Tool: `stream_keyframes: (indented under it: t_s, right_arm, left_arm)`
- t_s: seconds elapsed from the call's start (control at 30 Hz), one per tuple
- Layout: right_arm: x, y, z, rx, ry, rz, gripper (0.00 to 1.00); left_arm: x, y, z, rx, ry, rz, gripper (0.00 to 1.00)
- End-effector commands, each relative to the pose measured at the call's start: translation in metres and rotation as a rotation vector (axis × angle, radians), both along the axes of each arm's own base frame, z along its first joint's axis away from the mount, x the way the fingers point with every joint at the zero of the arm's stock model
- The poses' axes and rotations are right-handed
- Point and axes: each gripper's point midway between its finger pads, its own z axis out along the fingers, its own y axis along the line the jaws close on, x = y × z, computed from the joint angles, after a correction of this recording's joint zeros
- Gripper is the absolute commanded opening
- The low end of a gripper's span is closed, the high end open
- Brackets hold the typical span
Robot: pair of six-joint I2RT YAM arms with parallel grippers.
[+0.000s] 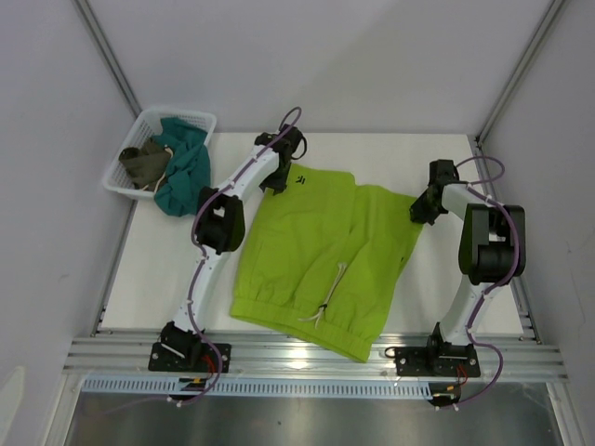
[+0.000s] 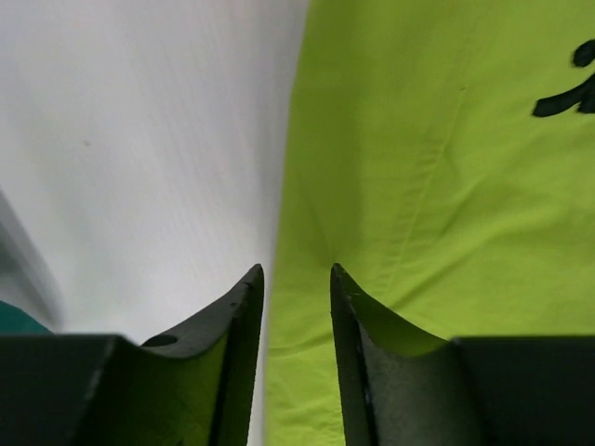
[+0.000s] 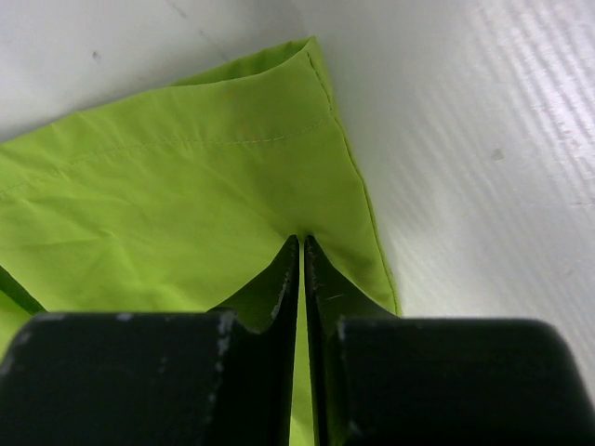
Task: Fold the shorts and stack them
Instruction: Flatten the shorts out
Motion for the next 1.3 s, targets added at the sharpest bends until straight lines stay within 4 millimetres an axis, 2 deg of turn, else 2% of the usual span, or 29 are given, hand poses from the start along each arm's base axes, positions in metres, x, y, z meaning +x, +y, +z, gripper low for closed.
stream_keyframes:
  t_s: [0.0,0.17,0.37,0.5,0.77,0.8,0.83,0.9,0.93,0.97,1.0,1.03,1.07,1.1,1.17,1.2,1.23,1.27]
  right_arm:
    - [-0.023,-0.027,-0.02,-0.088,0.124,-0.025,0.07]
    - [-0.03,-0.041,-0.014,-0.128,0.138,-0.051,0.06]
    - [-0.063,-0.064,-0.018,-0.206,0.235,-0.159,0.0]
    - [-0.08,-0.08,-0.008,-0.27,0.244,-0.244,0.0]
    - [-0.078,-0.09,0.017,-0.309,0.195,-0.263,0.0]
    - [-0.074,-0.09,0.02,-0.305,0.182,-0.262,0.02]
    - [-0.07,-0.088,0.028,-0.303,0.154,-0.234,0.17]
    - [-0.059,-0.086,0.044,-0.302,0.091,-0.22,0.35]
    - [-0.054,-0.085,0.059,-0.308,0.048,-0.202,0.45]
    - [-0.047,-0.082,0.067,-0.3,0.016,-0.183,0.48]
    - [-0.043,-0.078,0.075,-0.3,0.001,-0.164,0.5]
    - [-0.03,-0.076,0.095,-0.304,-0.044,-0.155,0.51]
    - [-0.027,-0.071,0.103,-0.305,-0.051,-0.121,0.52]
    - [-0.023,-0.066,0.111,-0.305,-0.067,-0.1,0.53]
    - [-0.011,-0.044,0.135,-0.289,-0.136,-0.032,0.57]
    - [-0.009,-0.036,0.142,-0.284,-0.16,-0.015,0.6]
    - [-0.004,-0.01,0.146,-0.251,-0.198,0.051,0.62]
    - [-0.002,0.001,0.151,-0.232,-0.219,0.082,0.63]
  left_arm:
    - [0.009,0.012,0.015,0.059,-0.039,-0.003,0.36]
    - [0.009,0.012,0.015,0.061,-0.038,-0.007,0.35]
    - [0.008,0.012,0.014,0.062,-0.035,-0.006,0.35]
    - [0.008,0.012,0.014,0.06,-0.037,-0.005,0.35]
    - [0.008,0.012,0.015,0.052,-0.037,0.006,0.34]
    - [0.007,0.013,0.015,0.049,-0.039,0.022,0.35]
    - [0.005,0.016,0.019,0.052,-0.043,0.043,0.37]
    - [0.004,0.017,0.026,0.03,-0.072,0.072,0.45]
    - [0.006,0.013,0.037,0.003,-0.108,0.073,0.49]
    - [0.011,0.009,0.063,-0.05,-0.186,0.075,0.53]
    - [0.008,0.006,0.071,-0.082,-0.2,0.08,0.61]
    - [0.008,0.005,0.084,-0.105,-0.228,0.086,0.64]
    - [0.01,0.003,0.109,-0.137,-0.276,0.091,0.67]
    - [0.006,0.003,0.118,-0.151,-0.279,0.108,0.7]
    - [0.001,0.002,0.136,-0.185,-0.298,0.128,0.73]
    - [-0.006,0.001,0.153,-0.227,-0.318,0.146,0.76]
    - [-0.01,0.001,0.164,-0.25,-0.333,0.157,0.78]
    - [-0.017,0.003,0.166,-0.26,-0.33,0.169,0.79]
